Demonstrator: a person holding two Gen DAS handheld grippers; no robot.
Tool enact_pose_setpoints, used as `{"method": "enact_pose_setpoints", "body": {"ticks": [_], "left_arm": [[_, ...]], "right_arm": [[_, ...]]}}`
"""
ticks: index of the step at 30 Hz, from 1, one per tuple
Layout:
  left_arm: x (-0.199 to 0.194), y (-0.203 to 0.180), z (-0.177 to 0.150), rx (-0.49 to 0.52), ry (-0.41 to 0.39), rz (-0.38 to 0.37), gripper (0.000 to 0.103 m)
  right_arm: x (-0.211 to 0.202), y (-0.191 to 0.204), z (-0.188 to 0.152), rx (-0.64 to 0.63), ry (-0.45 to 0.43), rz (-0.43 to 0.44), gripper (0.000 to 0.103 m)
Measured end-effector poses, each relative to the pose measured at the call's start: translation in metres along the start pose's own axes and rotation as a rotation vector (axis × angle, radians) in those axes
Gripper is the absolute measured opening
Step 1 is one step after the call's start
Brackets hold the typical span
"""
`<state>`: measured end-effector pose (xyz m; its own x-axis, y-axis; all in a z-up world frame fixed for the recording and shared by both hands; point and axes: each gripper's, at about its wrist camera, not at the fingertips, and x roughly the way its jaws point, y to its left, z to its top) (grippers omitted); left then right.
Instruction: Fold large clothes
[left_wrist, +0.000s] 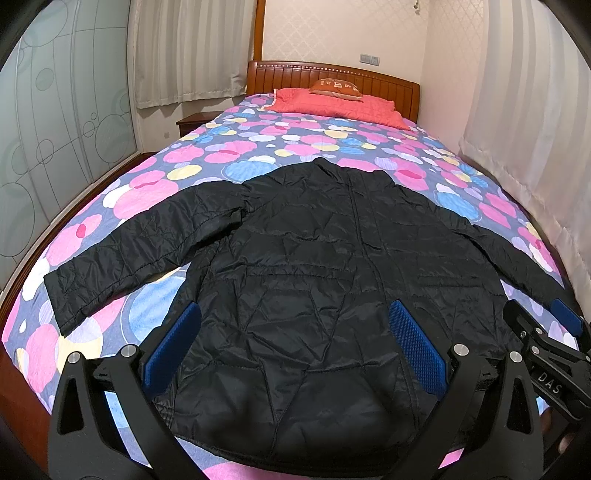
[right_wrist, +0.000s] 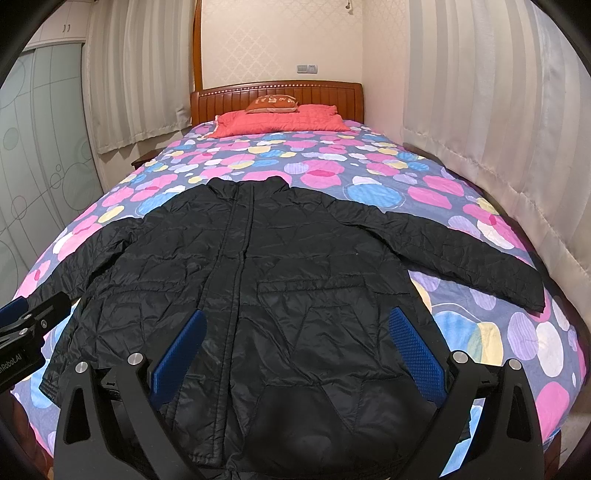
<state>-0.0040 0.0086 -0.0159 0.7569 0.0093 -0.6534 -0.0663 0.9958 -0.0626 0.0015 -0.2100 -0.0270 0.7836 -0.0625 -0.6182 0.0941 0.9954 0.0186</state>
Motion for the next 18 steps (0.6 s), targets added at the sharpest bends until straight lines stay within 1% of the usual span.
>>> {"method": "enact_pose_setpoints", "body": {"ticks": [18], "left_arm": [[0.0007,-0.0013,0.0013,0.001,0.003,0.001,0.101]], "right_arm": [[0.0009,-0.0003,-0.0009,-0.002,0.001,0.0,0.098]]}}
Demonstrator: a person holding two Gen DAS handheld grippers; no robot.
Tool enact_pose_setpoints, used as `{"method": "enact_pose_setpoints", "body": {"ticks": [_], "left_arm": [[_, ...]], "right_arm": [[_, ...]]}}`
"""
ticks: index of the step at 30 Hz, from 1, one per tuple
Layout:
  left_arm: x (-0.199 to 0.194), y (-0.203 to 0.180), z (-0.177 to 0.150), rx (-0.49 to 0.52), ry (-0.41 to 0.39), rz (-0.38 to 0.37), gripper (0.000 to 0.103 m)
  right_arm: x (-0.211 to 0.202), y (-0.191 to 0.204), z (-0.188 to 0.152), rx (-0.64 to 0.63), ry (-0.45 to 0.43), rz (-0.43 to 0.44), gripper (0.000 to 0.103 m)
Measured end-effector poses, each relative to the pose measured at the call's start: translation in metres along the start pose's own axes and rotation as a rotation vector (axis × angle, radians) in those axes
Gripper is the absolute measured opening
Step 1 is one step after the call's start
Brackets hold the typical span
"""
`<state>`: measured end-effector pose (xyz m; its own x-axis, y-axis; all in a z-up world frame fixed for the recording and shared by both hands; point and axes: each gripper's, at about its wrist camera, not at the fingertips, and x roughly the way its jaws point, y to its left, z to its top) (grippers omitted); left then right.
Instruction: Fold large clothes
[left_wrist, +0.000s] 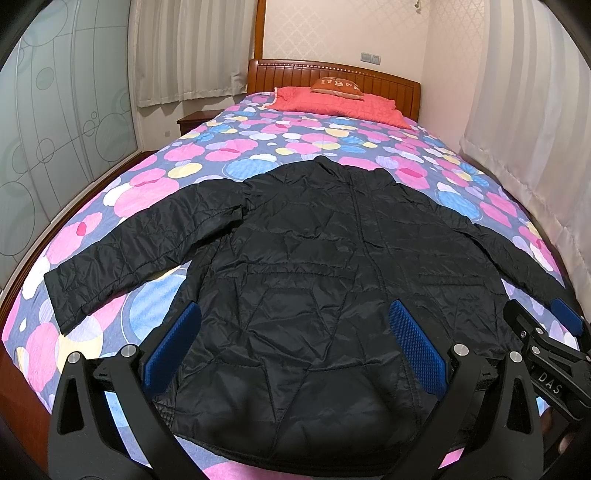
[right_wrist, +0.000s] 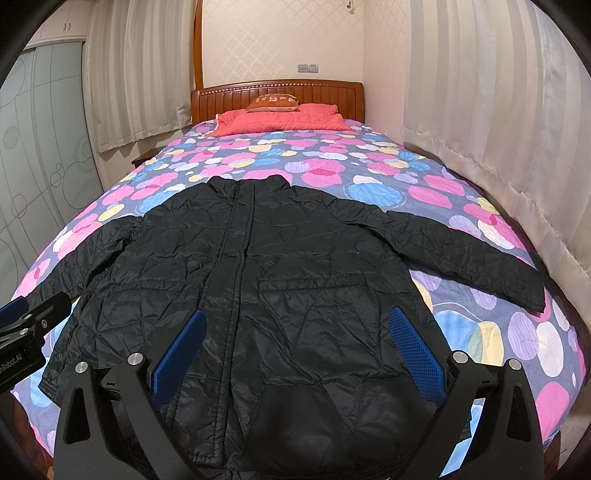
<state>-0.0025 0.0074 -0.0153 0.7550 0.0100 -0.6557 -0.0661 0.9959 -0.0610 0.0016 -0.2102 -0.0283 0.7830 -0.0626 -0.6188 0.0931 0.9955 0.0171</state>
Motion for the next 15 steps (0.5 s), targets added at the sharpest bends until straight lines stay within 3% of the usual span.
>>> {"method": "enact_pose_setpoints", "body": {"ticks": [15], "left_arm": [[0.0007,-0.0004,0.0004,0.0,0.001,0.001,0.101]], "right_arm": [[0.0,0.0,0.0002,-0.001,0.002,-0.001,0.098]]}}
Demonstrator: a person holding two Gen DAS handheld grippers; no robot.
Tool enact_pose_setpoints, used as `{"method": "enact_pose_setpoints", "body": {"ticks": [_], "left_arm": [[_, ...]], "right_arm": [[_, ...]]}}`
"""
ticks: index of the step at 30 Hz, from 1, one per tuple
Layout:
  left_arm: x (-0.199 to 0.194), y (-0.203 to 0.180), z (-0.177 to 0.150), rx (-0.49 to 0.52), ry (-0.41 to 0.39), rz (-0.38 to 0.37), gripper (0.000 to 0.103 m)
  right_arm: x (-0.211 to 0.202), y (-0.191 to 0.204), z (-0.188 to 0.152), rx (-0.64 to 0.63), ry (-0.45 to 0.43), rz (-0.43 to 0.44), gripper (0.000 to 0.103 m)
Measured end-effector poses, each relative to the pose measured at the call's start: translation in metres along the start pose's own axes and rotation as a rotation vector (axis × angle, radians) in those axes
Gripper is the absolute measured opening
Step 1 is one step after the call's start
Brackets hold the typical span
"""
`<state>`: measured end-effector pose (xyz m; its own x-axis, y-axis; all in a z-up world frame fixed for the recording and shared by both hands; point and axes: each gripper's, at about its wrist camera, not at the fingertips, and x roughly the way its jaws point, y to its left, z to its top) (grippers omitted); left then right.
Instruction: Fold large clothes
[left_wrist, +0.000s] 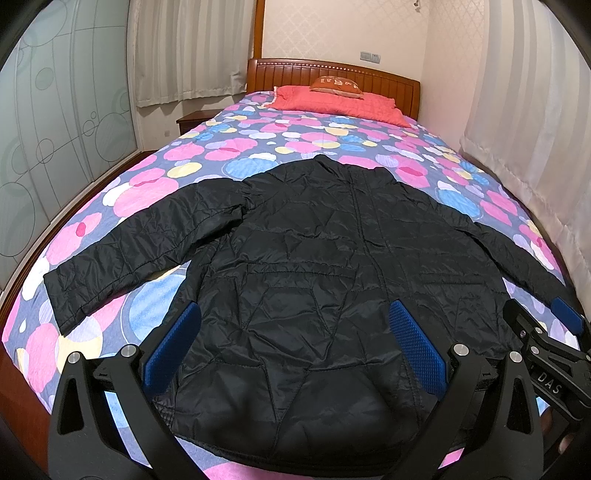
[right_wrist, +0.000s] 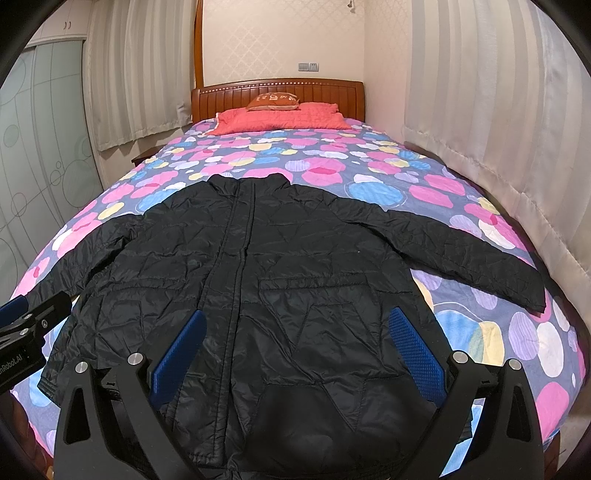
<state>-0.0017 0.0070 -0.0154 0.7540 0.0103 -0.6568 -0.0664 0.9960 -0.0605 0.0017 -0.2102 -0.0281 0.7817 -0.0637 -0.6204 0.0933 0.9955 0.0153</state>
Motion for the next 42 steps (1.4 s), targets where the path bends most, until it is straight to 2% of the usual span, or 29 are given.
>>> {"method": "enact_pose_setpoints", "body": {"ticks": [7,11,15,18,22,25,27,28,29,30,33,34,35,36,37,38,42], "left_arm": [[0.008,0.007,-0.007,-0.012,0.022,-0.016,0.101],[0.027,0.023,-0.006,-0.072,0.1,-0.064,0.101],[0.05,0.05,-0.008,-0.182,0.201,-0.151,0.101],[0.065,0.072,-0.009,-0.269,0.246,-0.18,0.101],[0.077,0.102,-0.01,-0.356,0.246,-0.177,0.101],[0.083,0.116,-0.009,-0.361,0.231,-0.115,0.101],[0.086,0.12,-0.007,-0.336,0.218,-0.061,0.081],[0.087,0.122,-0.007,-0.324,0.213,-0.03,0.065],[0.089,0.123,-0.007,-0.324,0.22,-0.014,0.062],[0.093,0.123,-0.006,-0.327,0.226,-0.014,0.062],[0.099,0.126,-0.006,-0.342,0.235,-0.006,0.062],[0.101,0.127,-0.005,-0.344,0.233,0.002,0.069],[0.102,0.128,-0.004,-0.348,0.23,0.025,0.086],[0.102,0.13,-0.004,-0.356,0.222,0.071,0.092],[0.102,0.13,-0.003,-0.358,0.213,0.09,0.093],[0.101,0.131,-0.002,-0.357,0.196,0.114,0.093],[0.102,0.133,0.004,-0.322,0.185,0.204,0.093]], "right_arm": [[0.009,0.0,-0.004,0.011,0.018,0.006,0.098],[0.021,-0.007,-0.009,0.047,0.043,0.031,0.098],[0.03,-0.027,-0.005,0.116,0.059,0.052,0.098],[0.043,-0.045,-0.005,0.152,0.081,0.033,0.098],[0.06,-0.084,-0.01,0.244,0.098,0.014,0.098],[0.066,-0.106,-0.012,0.295,0.094,-0.005,0.098],[0.069,-0.121,-0.014,0.32,0.086,-0.023,0.096],[0.071,-0.125,-0.014,0.327,0.086,-0.027,0.084],[0.074,-0.131,-0.015,0.339,0.091,-0.033,0.06],[0.077,-0.135,-0.016,0.35,0.103,-0.041,0.054],[0.089,-0.158,-0.021,0.428,0.13,-0.016,0.054],[0.091,-0.164,-0.022,0.446,0.13,-0.016,0.055],[0.093,-0.174,-0.023,0.476,0.128,-0.018,0.058],[0.095,-0.184,-0.024,0.507,0.124,-0.019,0.061],[0.096,-0.192,-0.025,0.534,0.119,-0.02,0.068],[0.097,-0.203,-0.026,0.572,0.106,-0.021,0.07],[0.103,-0.258,-0.032,0.721,0.058,-0.059,0.07]]}}
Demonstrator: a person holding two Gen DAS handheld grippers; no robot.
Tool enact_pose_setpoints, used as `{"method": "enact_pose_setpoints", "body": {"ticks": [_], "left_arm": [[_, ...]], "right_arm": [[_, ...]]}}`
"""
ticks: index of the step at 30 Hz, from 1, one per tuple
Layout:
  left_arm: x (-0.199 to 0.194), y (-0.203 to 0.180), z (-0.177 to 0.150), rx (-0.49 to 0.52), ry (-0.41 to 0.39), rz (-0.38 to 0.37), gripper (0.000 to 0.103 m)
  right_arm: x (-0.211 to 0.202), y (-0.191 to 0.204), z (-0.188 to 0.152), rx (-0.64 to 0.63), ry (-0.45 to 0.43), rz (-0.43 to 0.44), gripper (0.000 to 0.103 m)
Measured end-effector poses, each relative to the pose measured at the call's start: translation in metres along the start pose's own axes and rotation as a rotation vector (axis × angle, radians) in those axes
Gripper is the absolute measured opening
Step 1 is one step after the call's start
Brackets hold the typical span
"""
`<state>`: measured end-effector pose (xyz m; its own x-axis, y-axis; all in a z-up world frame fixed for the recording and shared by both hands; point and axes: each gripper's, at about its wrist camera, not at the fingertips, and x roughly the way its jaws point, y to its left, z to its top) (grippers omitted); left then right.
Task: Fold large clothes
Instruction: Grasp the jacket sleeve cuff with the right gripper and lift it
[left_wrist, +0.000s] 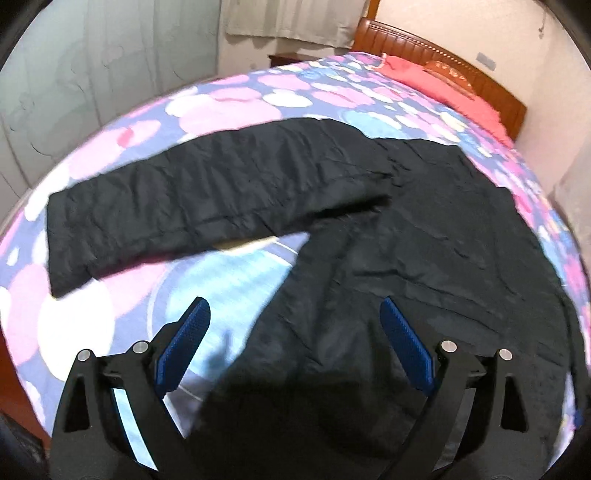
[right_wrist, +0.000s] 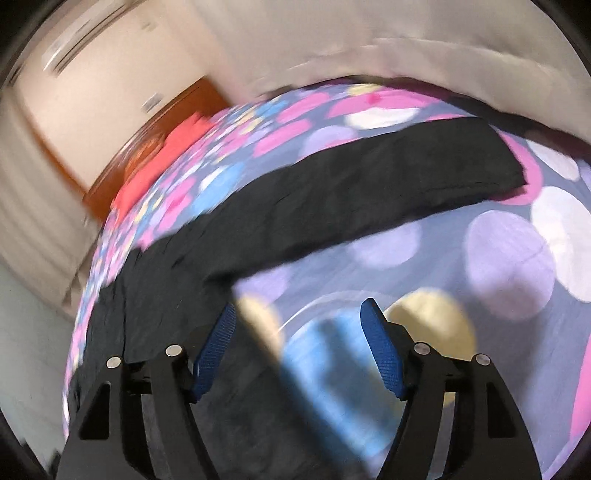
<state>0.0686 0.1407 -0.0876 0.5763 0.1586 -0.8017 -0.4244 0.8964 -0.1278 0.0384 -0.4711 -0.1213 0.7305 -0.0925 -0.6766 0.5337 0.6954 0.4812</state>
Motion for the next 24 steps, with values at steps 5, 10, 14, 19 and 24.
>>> {"method": "enact_pose_setpoints", "body": {"ticks": [5,10,14,19,24], "left_arm": [[0.007,0.01,0.003,-0.056,0.019,0.019,0.093],[0.015,0.015,0.001,-0.093,0.038,0.034,0.093],[0.023,0.015,-0.002,-0.095,0.054,0.067,0.093],[0.032,0.017,-0.009,-0.103,0.081,0.091,0.093],[0.039,0.016,-0.012,-0.101,0.093,0.096,0.093]], "right_arm": [[0.015,-0.054,0.031,0.174,-0.034,-0.017,0.07],[0.029,-0.091,0.047,0.291,-0.089,-0.021,0.07],[0.034,-0.1,0.061,0.3,-0.189,-0.028,0.07],[0.046,-0.101,0.078,0.269,-0.236,-0.095,0.049],[0.041,-0.077,0.086,0.134,-0.25,-0.142,0.019]]}}
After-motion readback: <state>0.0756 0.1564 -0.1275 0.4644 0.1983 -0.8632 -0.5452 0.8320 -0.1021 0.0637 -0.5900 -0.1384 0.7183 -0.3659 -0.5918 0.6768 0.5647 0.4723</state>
